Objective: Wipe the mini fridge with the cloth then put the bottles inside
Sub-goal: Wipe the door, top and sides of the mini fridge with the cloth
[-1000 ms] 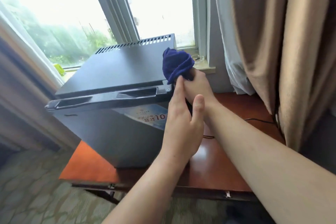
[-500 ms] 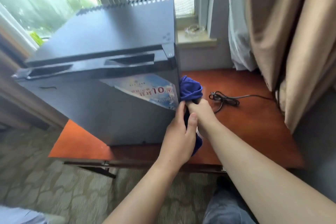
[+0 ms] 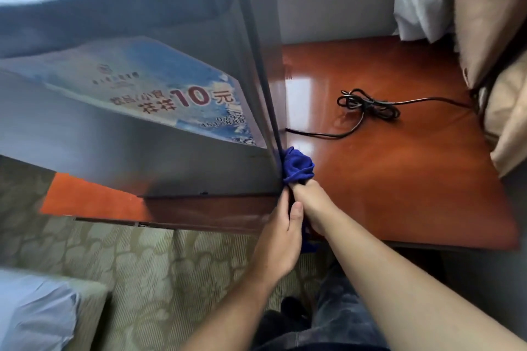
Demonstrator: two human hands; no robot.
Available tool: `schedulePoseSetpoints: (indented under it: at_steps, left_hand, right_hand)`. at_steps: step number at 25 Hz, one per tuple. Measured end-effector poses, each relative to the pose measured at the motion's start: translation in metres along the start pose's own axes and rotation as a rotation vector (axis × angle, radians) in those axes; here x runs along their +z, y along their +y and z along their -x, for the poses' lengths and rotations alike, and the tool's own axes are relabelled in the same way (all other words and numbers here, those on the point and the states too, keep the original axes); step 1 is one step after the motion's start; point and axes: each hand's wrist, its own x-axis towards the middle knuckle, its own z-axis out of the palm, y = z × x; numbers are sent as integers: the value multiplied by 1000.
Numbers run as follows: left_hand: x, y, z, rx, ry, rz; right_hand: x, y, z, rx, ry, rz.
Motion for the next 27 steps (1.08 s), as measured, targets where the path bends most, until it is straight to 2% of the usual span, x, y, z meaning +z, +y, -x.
schedulePoseSetpoints:
  at_steps: [4,7,17,21,24,27]
  left_hand:
    - [19,34,2,14,-7,36]
    - [27,78,-6,-17,41,73]
    - [-36,220,-93,39,337,190]
    - [-58,271,-121,133,422,258]
    - [-57,286,-143,168,484,261]
    - [-42,268,-160,85,465,225]
  right_hand:
    - [-17,-21,-8,-2,7,96]
    - [-37,-60,-4,-26,-47,9]
    - [-60,-232,-44,-264,-242,-255]
    - [-64,-289,-55,-446,-219,-289]
    - [-68,-305,-68,-488,-251,-298]
    - [-67,-283,-94,-392,-264,-261]
